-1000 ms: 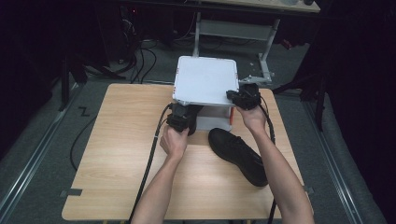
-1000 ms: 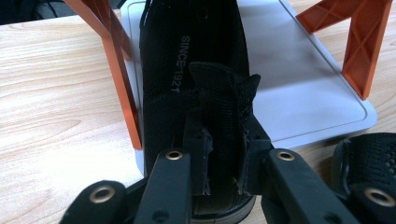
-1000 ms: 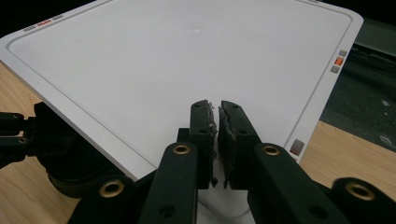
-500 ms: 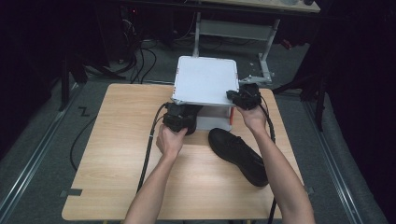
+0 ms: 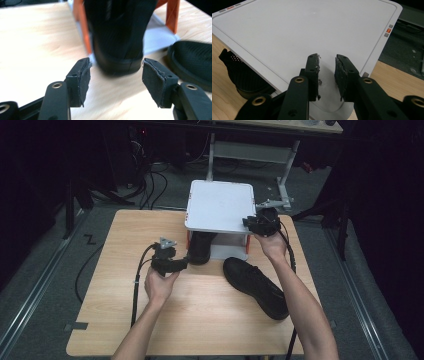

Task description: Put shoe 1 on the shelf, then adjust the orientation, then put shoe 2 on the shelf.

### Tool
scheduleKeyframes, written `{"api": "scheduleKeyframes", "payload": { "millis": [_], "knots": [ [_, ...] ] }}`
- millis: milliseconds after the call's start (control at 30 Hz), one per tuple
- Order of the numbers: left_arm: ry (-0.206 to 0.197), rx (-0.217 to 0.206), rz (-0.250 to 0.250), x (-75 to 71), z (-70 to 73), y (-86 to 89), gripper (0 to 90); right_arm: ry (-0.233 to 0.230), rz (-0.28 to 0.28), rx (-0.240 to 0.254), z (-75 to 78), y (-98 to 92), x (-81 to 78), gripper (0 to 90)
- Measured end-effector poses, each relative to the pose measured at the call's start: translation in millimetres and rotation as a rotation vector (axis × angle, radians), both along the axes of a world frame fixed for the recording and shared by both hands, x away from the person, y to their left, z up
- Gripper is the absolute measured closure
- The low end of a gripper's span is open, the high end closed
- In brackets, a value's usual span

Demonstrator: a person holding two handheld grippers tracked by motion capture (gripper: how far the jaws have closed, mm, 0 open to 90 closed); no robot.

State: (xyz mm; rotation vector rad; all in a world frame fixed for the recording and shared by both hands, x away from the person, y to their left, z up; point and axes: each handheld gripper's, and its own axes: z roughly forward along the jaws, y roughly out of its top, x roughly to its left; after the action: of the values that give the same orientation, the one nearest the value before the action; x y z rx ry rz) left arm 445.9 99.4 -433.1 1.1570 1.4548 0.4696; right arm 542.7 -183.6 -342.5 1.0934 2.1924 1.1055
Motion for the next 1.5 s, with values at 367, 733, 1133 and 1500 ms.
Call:
{"api": "scheduleKeyframes", "payload": {
  "millis": [367,733,1133,1500],
  "knots": [
    [0.039,0.083,0.085,-28.7,-45.2,46.2,39.7,0.021,0.004,0.020,0.6,0.2,-1.2,62.5],
    [0.088,0.163,0.144,-31.6,-80.4,63.7,36.3,0.023,-0.013,0.033,0.9,-8.0,-6.0,57.9],
    [0.044,0.145,0.157,-38.0,-84.1,68.5,34.0,0.002,0.018,0.063,3.3,-33.1,-32.7,56.8],
    [0.044,0.145,0.152,-38.6,-84.2,68.4,33.2,-0.002,0.106,0.036,0.7,-64.4,-90.5,57.9]
  ]
}}
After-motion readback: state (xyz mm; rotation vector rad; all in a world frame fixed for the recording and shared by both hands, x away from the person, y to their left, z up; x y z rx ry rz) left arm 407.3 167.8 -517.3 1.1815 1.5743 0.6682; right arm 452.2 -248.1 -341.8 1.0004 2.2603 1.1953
